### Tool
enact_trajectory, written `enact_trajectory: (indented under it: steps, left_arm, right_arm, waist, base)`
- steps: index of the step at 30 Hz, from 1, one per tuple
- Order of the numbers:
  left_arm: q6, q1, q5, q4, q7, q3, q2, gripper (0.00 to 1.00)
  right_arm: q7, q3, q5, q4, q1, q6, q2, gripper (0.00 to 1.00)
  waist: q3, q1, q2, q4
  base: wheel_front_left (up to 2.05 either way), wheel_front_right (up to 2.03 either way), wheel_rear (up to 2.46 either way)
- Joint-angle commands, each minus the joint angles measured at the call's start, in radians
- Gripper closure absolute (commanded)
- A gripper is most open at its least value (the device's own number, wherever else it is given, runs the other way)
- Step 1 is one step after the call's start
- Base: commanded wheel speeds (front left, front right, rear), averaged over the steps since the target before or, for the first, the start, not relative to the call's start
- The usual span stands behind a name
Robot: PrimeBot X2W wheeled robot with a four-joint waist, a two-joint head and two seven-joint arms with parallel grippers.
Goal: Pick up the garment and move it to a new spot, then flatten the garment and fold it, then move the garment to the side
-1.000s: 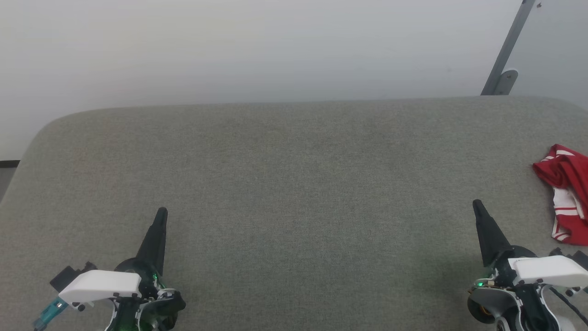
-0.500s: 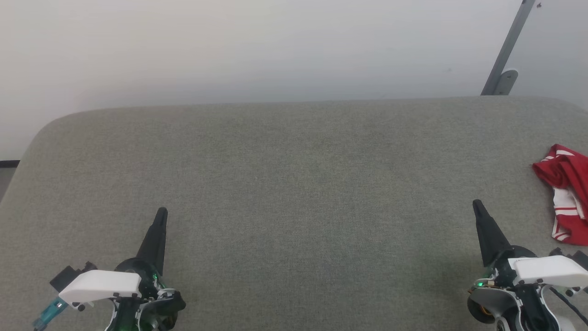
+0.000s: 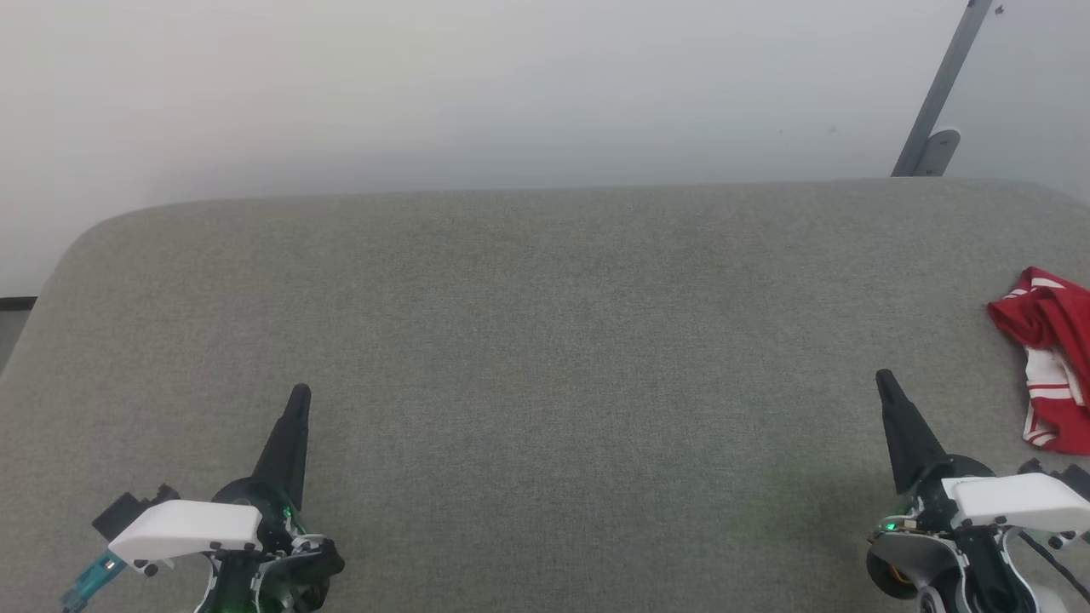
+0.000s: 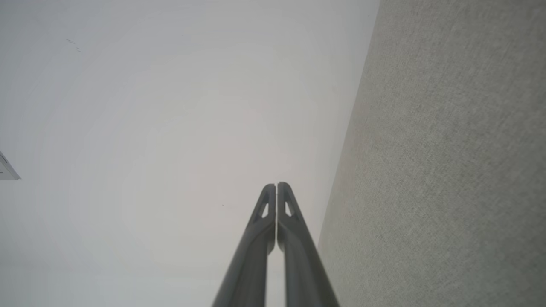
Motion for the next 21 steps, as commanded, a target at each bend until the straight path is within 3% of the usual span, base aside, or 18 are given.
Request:
enact_trajectory:
  steps: [1, 21]
  left_arm:
    - [-0.003, -0.012, -0.004, 0.000, 0.003, 0.002, -0.002, 1.00]
    - [-0.003, -0.012, -0.004, 0.000, 0.003, 0.002, -0.002, 1.00]
  right_arm:
    - [0.003, 0.000, 0.005, 0.003, -0.006, 0.000, 0.003, 1.00]
    - [0.003, 0.000, 0.005, 0.003, -0.006, 0.000, 0.003, 1.00]
  waist:
    - [0.000, 0.0000, 0.0000, 0.000]
    - [0.000, 0.0000, 0.0000, 0.000]
  base:
    - [0.00, 0.00, 0.00]
    - [0.00, 0.00, 0.00]
